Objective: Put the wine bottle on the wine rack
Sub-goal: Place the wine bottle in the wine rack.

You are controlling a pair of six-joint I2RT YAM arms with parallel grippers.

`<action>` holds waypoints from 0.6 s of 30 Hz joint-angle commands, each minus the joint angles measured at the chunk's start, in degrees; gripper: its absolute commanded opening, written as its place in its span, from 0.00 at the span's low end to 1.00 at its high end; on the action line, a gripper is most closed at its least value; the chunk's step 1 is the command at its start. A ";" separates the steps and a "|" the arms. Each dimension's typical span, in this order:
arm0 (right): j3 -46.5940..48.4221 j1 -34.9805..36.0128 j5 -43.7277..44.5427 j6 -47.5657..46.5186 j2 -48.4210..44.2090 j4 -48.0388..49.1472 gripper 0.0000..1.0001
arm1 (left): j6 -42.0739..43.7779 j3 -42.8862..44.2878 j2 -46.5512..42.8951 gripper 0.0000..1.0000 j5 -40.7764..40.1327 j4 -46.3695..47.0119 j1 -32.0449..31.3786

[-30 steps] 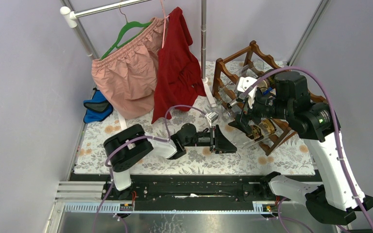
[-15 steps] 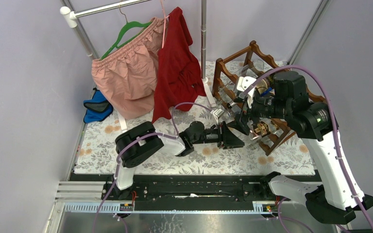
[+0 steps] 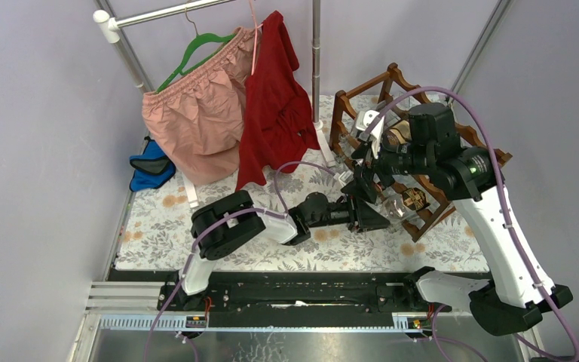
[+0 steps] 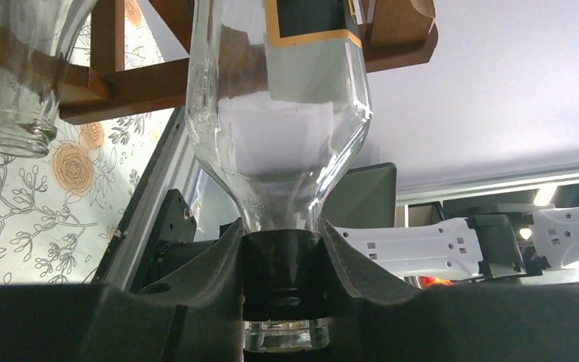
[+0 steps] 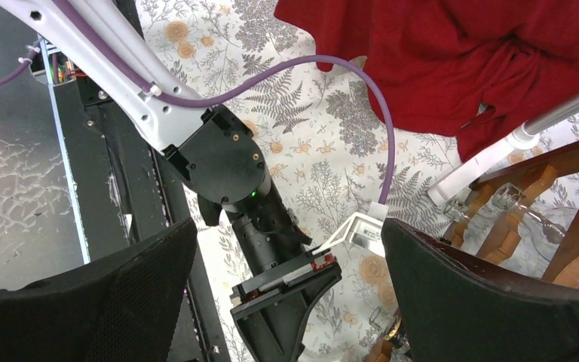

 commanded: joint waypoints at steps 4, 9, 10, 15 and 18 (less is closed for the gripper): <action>-0.55 -0.36 -2.40 3.53 0.95 4.70 1.00 | 1.99 4.69 0.14 0.00 -8.20 15.02 -2.21; -1.05 -0.35 -1.97 4.68 2.08 5.80 1.00 | 1.68 7.10 2.29 0.00 -10.66 15.60 -2.97; -1.31 -0.39 -1.96 4.83 2.17 6.11 1.00 | 1.65 7.32 2.63 0.00 -11.12 15.87 -2.96; -2.88 -0.40 -2.91 5.23 2.28 7.55 0.99 | 1.73 9.57 3.98 0.00 -11.52 15.13 -2.54; -3.64 -0.35 -1.31 5.03 1.57 8.55 1.00 | 2.34 12.20 4.81 0.00 -10.89 12.60 -2.52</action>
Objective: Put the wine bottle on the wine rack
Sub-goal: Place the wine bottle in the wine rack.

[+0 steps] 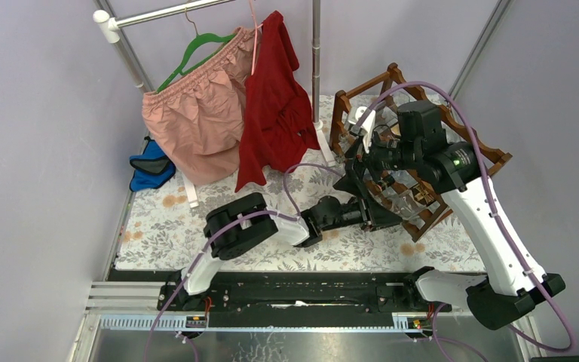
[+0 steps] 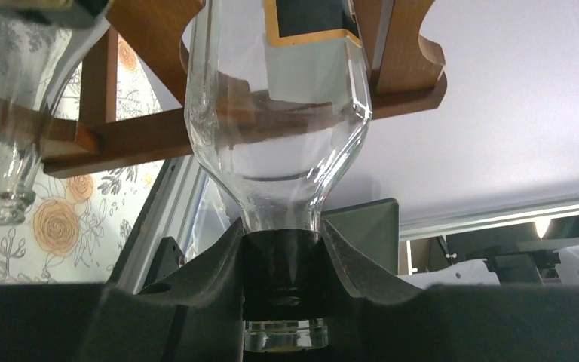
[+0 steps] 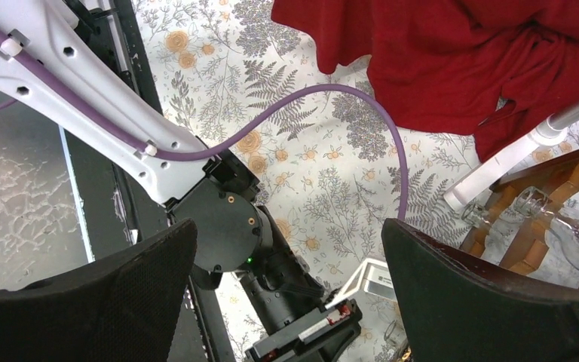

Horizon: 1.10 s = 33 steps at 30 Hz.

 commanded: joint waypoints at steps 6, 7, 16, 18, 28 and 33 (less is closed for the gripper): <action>0.08 -0.41 2.39 -0.91 -2.43 2.97 1.00 | 1.59 10.35 1.59 0.00 -0.70 10.18 0.35; 0.26 -0.34 3.12 -1.09 -2.77 3.14 1.00 | 1.13 10.91 2.02 0.00 -0.43 10.50 0.54; 2.85 -0.36 5.39 -1.00 -4.46 3.88 1.00 | 2.02 15.41 3.16 0.00 0.08 5.94 1.06; 2.77 -0.36 5.30 -0.90 -4.44 3.98 1.00 | 2.23 16.49 3.44 0.00 -0.07 4.68 1.18; 2.07 -0.37 5.17 -0.48 -4.63 4.92 1.00 | 1.88 21.06 6.23 0.00 -0.29 2.04 2.04; 1.80 -0.33 5.05 -0.45 -4.68 5.37 1.00 | 2.05 22.80 6.77 0.00 0.00 0.81 2.58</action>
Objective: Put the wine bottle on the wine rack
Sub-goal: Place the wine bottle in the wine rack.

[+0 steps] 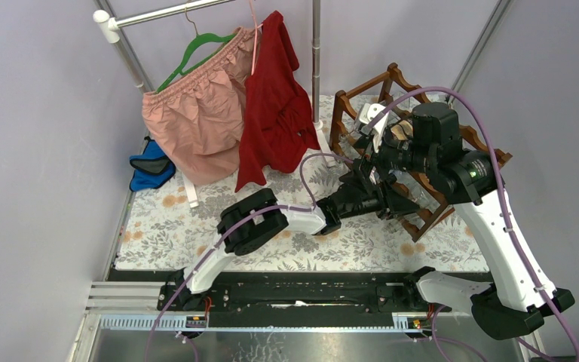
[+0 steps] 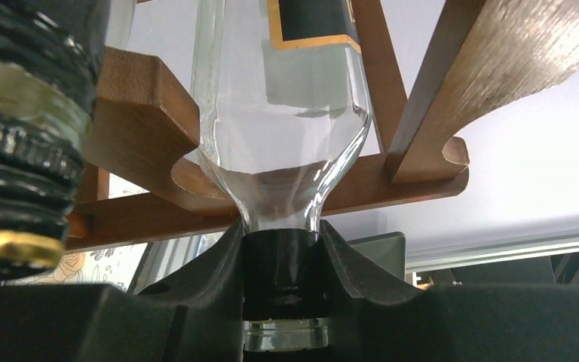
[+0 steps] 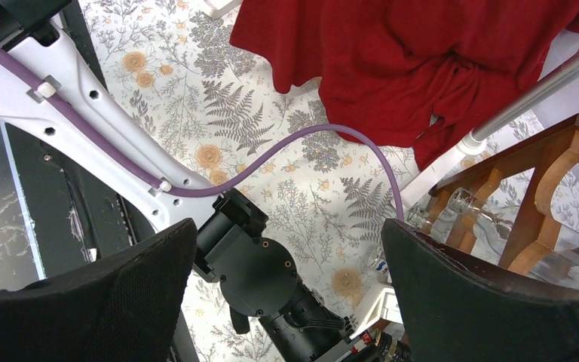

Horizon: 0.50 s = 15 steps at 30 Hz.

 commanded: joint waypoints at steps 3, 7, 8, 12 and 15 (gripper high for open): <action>0.82 -0.37 -0.35 0.39 -0.74 3.12 1.00 | 1.91 6.06 -1.08 0.00 -0.56 10.05 1.45; 0.47 -0.31 -0.50 0.49 -0.81 3.51 1.00 | 1.99 7.20 -0.60 0.00 -0.74 8.82 1.60; 0.37 -0.31 -0.49 0.48 -0.87 3.57 1.00 | 1.95 7.42 -0.43 0.00 -0.92 8.70 1.60; 0.10 -0.37 -0.71 0.48 -0.92 3.71 1.00 | 1.69 8.40 0.11 0.00 -1.67 8.55 1.51; -0.30 -0.36 -0.67 0.51 -0.99 3.96 1.00 | 1.49 8.35 0.43 0.00 -2.44 9.49 1.29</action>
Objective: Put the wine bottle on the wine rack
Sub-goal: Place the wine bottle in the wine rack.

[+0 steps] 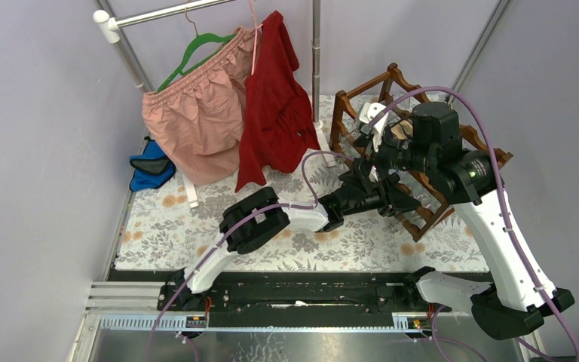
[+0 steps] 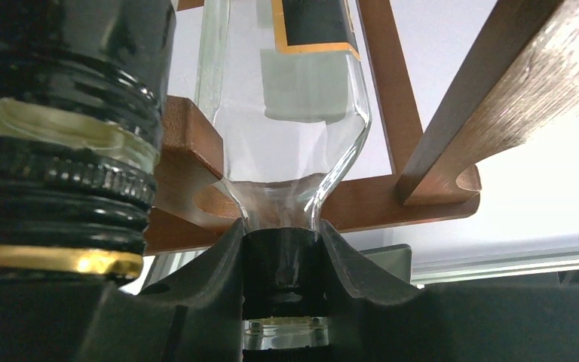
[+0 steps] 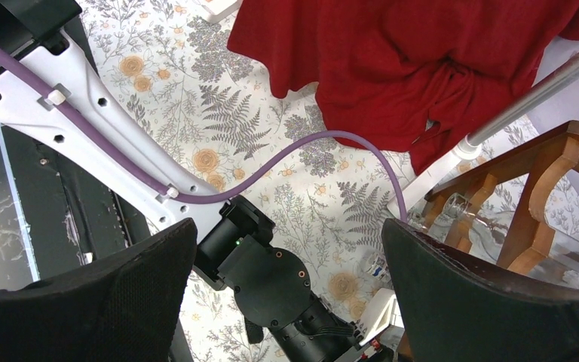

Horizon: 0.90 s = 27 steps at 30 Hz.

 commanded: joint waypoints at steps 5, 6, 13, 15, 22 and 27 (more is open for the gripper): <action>-0.56 -0.33 -0.70 0.37 -1.02 2.85 1.00 | 0.40 2.10 -0.98 0.00 -3.43 17.60 0.20; -0.59 -0.37 -0.71 0.37 -1.01 2.93 1.00 | 0.25 1.33 -1.10 0.00 -3.68 18.56 0.12; -0.66 -0.31 -1.09 0.56 -0.88 2.97 1.00 | -0.21 -1.85 -1.58 0.00 -4.83 23.12 -0.11; -0.66 -0.32 -1.27 0.62 -0.83 2.96 1.00 | 0.05 -1.62 -1.60 0.00 -5.23 22.94 -0.23; -0.83 -0.39 -1.16 0.74 -1.30 2.97 1.00 | 1.20 0.46 -0.78 0.00 -7.31 21.72 -1.56; -0.83 -0.34 -1.26 0.74 -1.44 2.84 1.00 | 0.90 0.68 -0.11 0.00 -8.30 22.11 -2.49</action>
